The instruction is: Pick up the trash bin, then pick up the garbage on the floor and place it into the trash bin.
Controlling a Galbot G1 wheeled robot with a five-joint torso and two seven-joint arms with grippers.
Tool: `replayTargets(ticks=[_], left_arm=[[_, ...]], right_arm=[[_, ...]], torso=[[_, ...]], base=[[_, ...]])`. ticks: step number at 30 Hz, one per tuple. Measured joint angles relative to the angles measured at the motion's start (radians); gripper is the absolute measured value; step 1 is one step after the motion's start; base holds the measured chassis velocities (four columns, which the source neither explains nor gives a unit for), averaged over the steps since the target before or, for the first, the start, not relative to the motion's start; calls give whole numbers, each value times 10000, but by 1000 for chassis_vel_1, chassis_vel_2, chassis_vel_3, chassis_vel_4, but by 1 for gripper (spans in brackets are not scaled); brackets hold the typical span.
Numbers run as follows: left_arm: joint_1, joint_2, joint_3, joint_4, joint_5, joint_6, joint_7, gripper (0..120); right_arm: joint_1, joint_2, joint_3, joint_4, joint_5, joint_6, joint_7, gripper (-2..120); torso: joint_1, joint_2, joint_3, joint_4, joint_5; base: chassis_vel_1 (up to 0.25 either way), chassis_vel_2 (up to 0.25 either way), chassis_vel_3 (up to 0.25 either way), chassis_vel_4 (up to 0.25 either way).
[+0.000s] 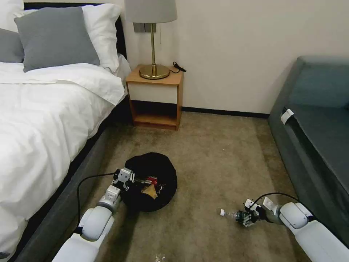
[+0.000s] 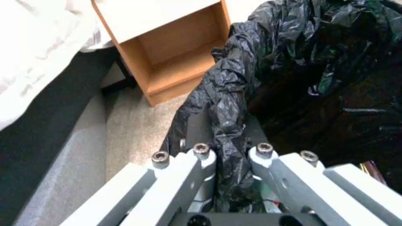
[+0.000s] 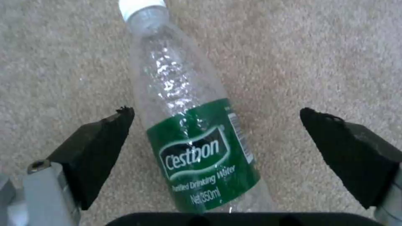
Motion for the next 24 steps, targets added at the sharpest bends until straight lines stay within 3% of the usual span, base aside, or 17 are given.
replayTargets(ticks=[12,18,24], left_arm=[[58,29,-21,-134,0,52,-25,4],[61,46,-32,-157,5,76,-23,4],[35,138,-146,-166,-55,122,8,4]], right_arm=[[259,160,104,-792,-761,237,-285,98],[304,229,122,-899,-888,325,-516,80],[304,262,223,-1059,-1037,470,-663,56]], torso=[[0,0,0,0,-1],[0,0,0,0,0],[0,1,0,0,0]], base=[[0,0,0,0],[0,0,0,0],[0,0,0,0]])
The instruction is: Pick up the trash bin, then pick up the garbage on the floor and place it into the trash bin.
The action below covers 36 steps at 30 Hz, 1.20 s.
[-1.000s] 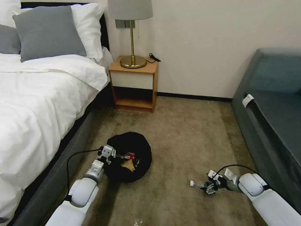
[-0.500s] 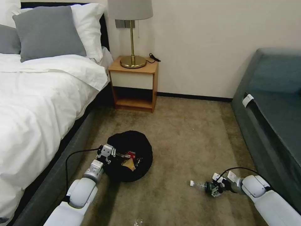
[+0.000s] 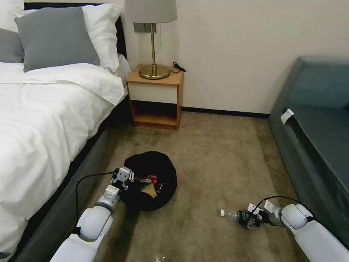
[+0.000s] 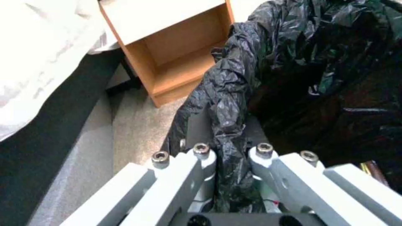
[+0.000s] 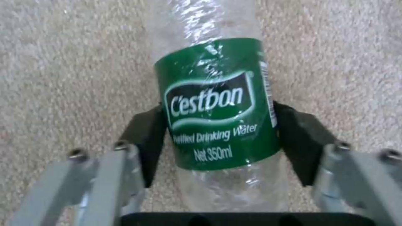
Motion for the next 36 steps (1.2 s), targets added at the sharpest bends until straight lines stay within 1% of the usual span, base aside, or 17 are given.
replayTargets(ticks=[1,2,4,5,6,7,9,12,14,22,25,27,28,29,30,32,36], left_arm=[[1,7,-6,-2,-5,0,3,4],[1,7,-6,-2,-5,0,3,4],[9,11,-8,-3,-12,1,10,4],[8,11,-9,-3,-14,1,12,4],[8,11,-9,-3,-14,1,12,4],[9,11,-10,-3,-16,1,13,4],[8,9,-13,-3,-17,0,14,4],[39,8,-38,-52,-17,-7,14,4],[70,12,-43,-86,-15,-9,15,4],[277,17,-106,-276,17,-33,19,4],[351,24,-145,-320,23,-48,21,4],[432,38,-171,-360,31,-76,23,4],[462,41,-173,-372,39,-84,25,4],[482,42,-173,-388,45,-98,28,4],[482,42,-173,-388,45,-98,28,4],[513,40,-162,-436,56,-116,30,4],[520,24,-100,-476,76,-116,31,4]], right_arm=[[-3,3,28,-10,-4,15,0,52],[-3,3,28,-10,-4,15,0,52],[-19,4,77,-11,-1,29,0,41],[-25,4,94,-3,1,38,2,37],[-25,4,94,-3,1,38,2,37],[-32,0,110,18,4,44,6,30],[-38,-3,130,38,17,46,10,28],[-16,-15,270,157,123,64,21,19],[28,-21,327,198,154,94,16,16],[451,-103,774,449,574,323,-41,16],[651,-105,888,517,996,455,32,16],[848,-105,978,669,1672,547,255,16],[988,-100,1006,701,2004,740,358,16],[1154,-91,992,661,2399,1139,406,16],[1154,-91,992,661,2399,1139,406,16],[1532,-74,860,601,2818,1690,412,16],[1949,-42,513,821,3458,2221,681,16]], torso=[[0,0,0,0,0],[0,0,0,0,0],[0,1,0,0,-1],[0,0,0,0,-1],[0,0,0,0,-1],[0,0,0,0,-1],[1,0,0,0,-1],[0,0,0,-1,0],[0,0,0,-1,1],[0,0,0,-1,0],[0,0,0,0,0],[0,0,0,0,1],[0,0,0,0,0],[0,0,0,0,-3],[0,0,0,0,-3],[1,0,0,0,3],[0,1,0,0,-2]], base=[[0,0,0,0],[0,0,0,0],[0,0,0,0],[0,0,0,0],[0,0,0,0],[0,0,0,0],[0,0,0,0],[0,0,0,0],[0,0,0,0],[0,0,0,0],[0,0,0,0],[0,0,0,0],[0,0,0,0],[0,0,0,0],[0,0,0,0],[0,0,0,0],[0,0,0,0]])
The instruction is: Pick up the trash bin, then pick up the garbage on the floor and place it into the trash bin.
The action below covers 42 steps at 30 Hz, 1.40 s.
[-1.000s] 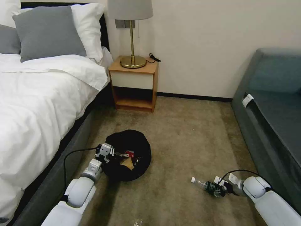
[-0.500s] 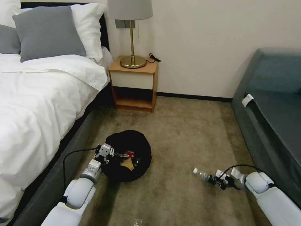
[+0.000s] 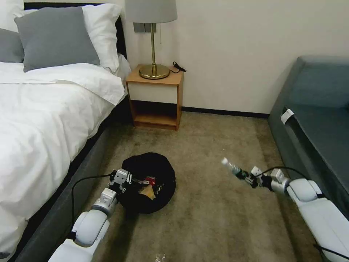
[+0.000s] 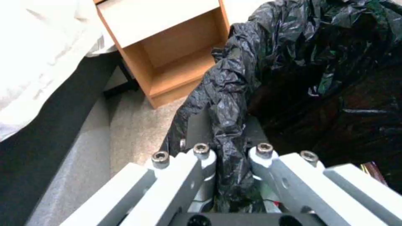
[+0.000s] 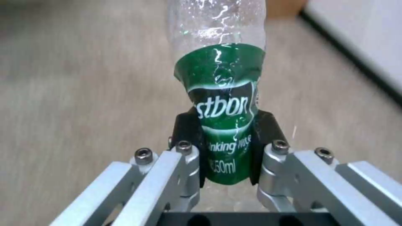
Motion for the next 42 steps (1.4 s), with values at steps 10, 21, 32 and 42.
replayTargets(ticks=[10,21,32,42], left_arm=[[-162,-48,161,30,40,6,-4,4],[-312,-107,254,160,41,28,-25,4],[-475,-270,393,261,69,42,-52,4],[-470,-306,446,275,30,70,-53,4]], right_arm=[[251,404,-1046,2149,1074,-211,1138,16],[-404,1066,-2530,3561,1134,-482,1591,16],[-776,1988,-2989,3185,358,-384,1725,16],[-787,2886,-3266,2854,49,-333,1982,16]], torso=[[1,0,1,2,-1],[0,0,0,1,0],[0,0,-1,0,1],[0,0,0,-1,0]], base=[[0,0,0,0],[0,0,0,0],[0,0,0,0],[0,0,0,0]])
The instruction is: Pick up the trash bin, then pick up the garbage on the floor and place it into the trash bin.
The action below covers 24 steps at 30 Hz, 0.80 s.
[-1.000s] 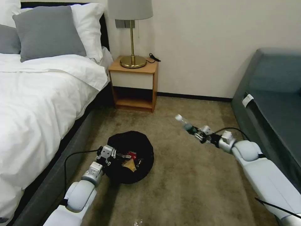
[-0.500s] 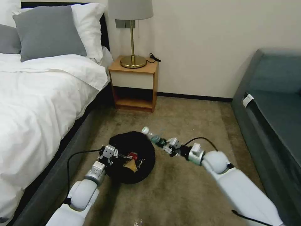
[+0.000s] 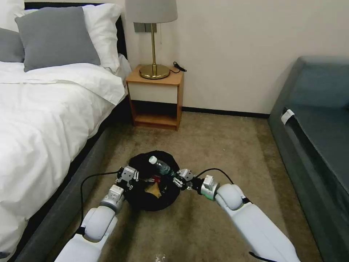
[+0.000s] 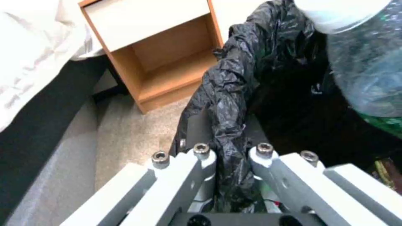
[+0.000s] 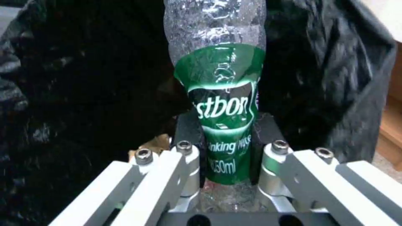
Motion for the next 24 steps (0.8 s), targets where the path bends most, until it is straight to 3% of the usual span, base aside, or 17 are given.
replayTargets(ticks=[4,9,16,18,24], left_arm=[[104,2,-4,-47,4,0,-2,4],[145,-7,-32,-135,-3,-14,-4,4],[159,-10,-8,-155,0,-19,-18,4],[152,-12,8,-156,4,-19,-25,4],[123,-6,-57,-133,-18,-19,-34,4]], right_arm=[[28,148,-160,-36,-95,-63,351,16],[-154,169,-147,-62,-280,-153,909,35],[-330,130,15,149,-282,-186,925,54],[-456,102,152,312,-281,-197,925,67],[-689,-107,378,542,-275,-194,914,85]], torso=[[0,0,0,2,2],[0,0,0,1,3],[0,1,0,0,3],[0,0,0,1,3],[0,0,0,0,3]], base=[[0,0,0,0],[0,0,0,0],[0,0,0,0],[0,0,0,0],[0,0,0,0]])
